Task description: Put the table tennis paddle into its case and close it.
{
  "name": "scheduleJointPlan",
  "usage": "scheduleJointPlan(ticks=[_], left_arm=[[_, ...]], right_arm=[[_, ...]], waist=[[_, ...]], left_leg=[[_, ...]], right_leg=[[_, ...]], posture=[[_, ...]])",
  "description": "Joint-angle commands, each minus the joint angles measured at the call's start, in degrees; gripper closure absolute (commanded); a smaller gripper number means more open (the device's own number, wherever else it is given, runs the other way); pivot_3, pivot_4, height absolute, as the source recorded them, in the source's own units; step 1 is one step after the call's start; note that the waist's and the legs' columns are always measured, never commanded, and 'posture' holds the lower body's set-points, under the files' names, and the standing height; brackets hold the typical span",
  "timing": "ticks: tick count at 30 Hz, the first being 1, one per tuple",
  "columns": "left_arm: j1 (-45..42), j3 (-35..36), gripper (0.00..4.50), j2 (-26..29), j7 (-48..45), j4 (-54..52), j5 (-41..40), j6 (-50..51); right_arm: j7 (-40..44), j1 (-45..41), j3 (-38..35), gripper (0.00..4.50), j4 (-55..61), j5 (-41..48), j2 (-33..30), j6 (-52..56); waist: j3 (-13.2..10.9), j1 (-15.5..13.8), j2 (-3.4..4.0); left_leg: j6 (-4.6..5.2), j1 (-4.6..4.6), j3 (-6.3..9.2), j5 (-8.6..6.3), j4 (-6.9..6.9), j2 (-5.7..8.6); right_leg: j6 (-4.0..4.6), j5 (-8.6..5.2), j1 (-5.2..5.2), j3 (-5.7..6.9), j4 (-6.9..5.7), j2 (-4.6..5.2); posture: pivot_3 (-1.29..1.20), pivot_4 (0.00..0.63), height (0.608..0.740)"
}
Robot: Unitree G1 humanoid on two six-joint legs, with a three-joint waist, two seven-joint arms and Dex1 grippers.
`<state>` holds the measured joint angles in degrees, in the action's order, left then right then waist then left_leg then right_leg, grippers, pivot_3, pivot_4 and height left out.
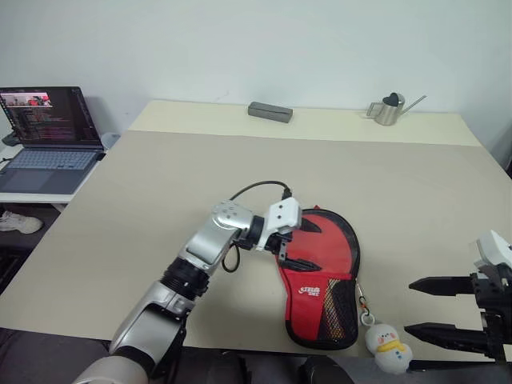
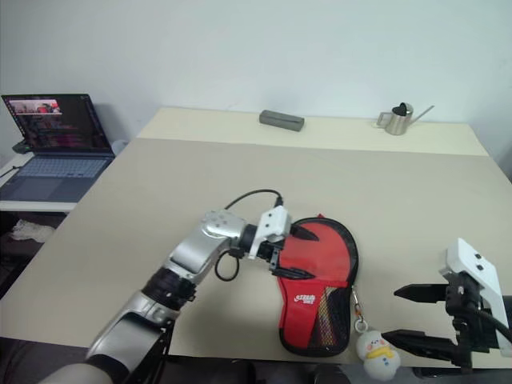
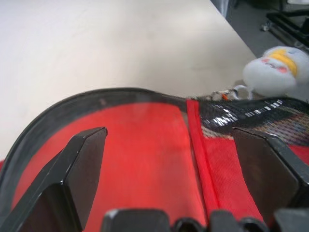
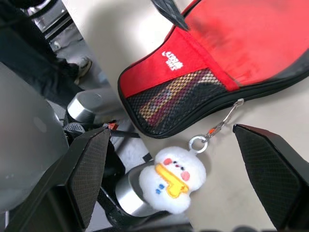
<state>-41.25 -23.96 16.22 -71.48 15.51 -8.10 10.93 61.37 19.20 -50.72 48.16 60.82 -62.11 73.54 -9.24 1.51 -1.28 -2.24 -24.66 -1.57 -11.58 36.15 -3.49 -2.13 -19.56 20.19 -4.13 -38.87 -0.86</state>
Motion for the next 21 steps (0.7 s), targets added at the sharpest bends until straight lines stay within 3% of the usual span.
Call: scheduleJointPlan(ticks=[1, 7, 15, 21], left_arm=[[-1.05, -0.78, 0.00, -2.93, 1.85, 2.60, 1.43, -3.21], [-0.39, -3.06, 0.00, -5.69, 2.91, 9.45, 5.58, -8.43], [1.17, -3.93, 0.00, -7.48, 2.87, 10.38, 6.58, -9.77], [1.72, -3.94, 0.00, -7.72, 2.62, 9.54, 6.62, -9.31]], right_arm=[[-1.38, 1.88, -3.96, 0.02, 1.94, 3.01, 0.54, 0.91], [-6.08, 6.95, -3.18, 0.02, 4.69, 2.17, 3.39, -0.71], [-17.84, 7.91, 7.97, 0.02, 4.32, -2.88, 7.05, -2.92], [-20.01, 9.08, 14.85, 0.02, 2.91, -7.71, 6.21, -5.13]], waist=[[-0.01, 0.02, -0.02], [0.03, 0.15, 0.00], [0.10, 0.13, 0.01], [0.11, 0.12, 0.02]], left_leg=[[0.00, 0.00, -0.01, 0.00, 0.01, 0.00], [0.00, 0.03, 0.00, 0.00, 0.01, 0.01], [0.00, 0.02, 0.00, 0.00, 0.02, 0.04], [0.00, 0.02, 0.01, 0.00, 0.01, 0.02]], right_leg=[[0.00, 0.00, 0.00, 0.00, 0.00, 0.00], [-0.01, -0.01, -0.01, -0.01, -0.04, 0.00], [-0.05, -0.03, -0.03, -0.02, -0.02, 0.02], [-0.06, -0.03, -0.03, 0.00, -0.02, 0.01]], posture=[[0.00, 0.150, 0.740], [0.00, 0.150, 0.740], [0.00, 0.150, 0.740], [0.00, 0.150, 0.740]])
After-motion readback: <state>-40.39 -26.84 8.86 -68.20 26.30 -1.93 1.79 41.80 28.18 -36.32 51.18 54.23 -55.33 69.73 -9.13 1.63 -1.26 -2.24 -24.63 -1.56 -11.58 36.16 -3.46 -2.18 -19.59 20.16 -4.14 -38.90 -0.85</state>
